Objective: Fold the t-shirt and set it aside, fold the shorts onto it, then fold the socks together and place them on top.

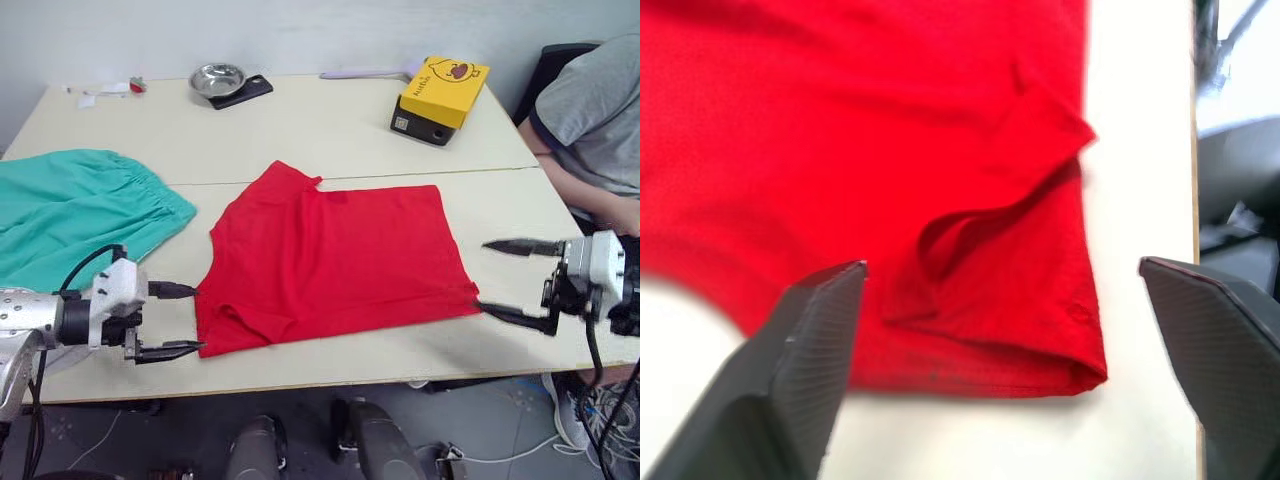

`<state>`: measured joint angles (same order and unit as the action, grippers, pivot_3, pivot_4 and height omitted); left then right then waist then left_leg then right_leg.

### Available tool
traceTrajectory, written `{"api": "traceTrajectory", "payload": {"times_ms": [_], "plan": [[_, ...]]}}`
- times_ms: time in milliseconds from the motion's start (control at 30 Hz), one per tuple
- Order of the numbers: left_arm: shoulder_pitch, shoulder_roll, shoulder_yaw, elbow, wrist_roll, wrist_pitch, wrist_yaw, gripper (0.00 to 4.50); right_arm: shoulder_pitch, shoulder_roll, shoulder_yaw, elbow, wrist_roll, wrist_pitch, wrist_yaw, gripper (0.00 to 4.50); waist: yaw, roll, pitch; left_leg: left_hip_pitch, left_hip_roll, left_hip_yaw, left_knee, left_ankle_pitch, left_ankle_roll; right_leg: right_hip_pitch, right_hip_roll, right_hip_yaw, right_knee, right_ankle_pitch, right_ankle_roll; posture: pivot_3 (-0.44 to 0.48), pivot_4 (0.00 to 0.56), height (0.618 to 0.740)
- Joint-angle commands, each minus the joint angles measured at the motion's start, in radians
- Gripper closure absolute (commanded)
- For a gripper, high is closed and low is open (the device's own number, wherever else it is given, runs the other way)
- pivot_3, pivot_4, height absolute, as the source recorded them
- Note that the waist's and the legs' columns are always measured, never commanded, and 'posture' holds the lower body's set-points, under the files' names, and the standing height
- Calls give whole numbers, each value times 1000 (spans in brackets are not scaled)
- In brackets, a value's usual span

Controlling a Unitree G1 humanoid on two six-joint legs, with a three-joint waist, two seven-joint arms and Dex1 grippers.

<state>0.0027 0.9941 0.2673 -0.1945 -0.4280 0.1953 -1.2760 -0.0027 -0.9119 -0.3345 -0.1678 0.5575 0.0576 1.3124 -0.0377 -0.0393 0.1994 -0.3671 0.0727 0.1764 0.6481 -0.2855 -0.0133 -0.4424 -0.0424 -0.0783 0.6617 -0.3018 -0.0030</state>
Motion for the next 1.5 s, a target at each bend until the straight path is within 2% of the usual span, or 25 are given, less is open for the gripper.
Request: {"api": "traceTrajectory", "payload": {"times_ms": [33,300,567,700,1067,1167,1500], "plan": [[-38,-42,-95,-25,72,-112,9,55,48,30,-10,-53,-5,-78,24,0,9,1,0,0,-1,0,0,0,1,0,0,0,0,0,0,0,150,740],[-182,-172,-302,19,170,-105,77,55,93,91,20,-29,-69,-167,-10,0,11,0,-1,-1,-1,0,1,1,1,0,0,1,-1,1,2,0,150,740],[-227,-237,-361,42,192,-82,121,55,122,104,22,-43,-76,-156,-41,0,10,0,-1,0,-1,0,1,2,-1,0,1,1,1,2,2,0,150,740],[-242,-243,-359,63,184,-76,119,956,140,104,24,-48,-76,-159,-45,0,11,0,-1,0,-1,0,1,2,0,0,0,0,1,2,2,0,150,740],[-300,-278,-323,72,99,76,148,4473,164,110,21,-67,-62,-156,-59,0,10,0,-1,0,-1,0,1,2,0,0,0,1,1,2,2,0,150,740],[-330,-276,-319,90,83,129,152,4473,171,110,25,-65,-67,-159,-60,0,11,0,-1,0,-1,-1,1,2,-1,0,0,0,1,2,2,0,150,740],[-406,-300,-332,215,106,149,160,4473,197,106,48,-51,-72,-150,-56,0,10,0,-1,0,-1,-1,2,2,-1,1,0,0,1,2,2,0,150,740]]}}
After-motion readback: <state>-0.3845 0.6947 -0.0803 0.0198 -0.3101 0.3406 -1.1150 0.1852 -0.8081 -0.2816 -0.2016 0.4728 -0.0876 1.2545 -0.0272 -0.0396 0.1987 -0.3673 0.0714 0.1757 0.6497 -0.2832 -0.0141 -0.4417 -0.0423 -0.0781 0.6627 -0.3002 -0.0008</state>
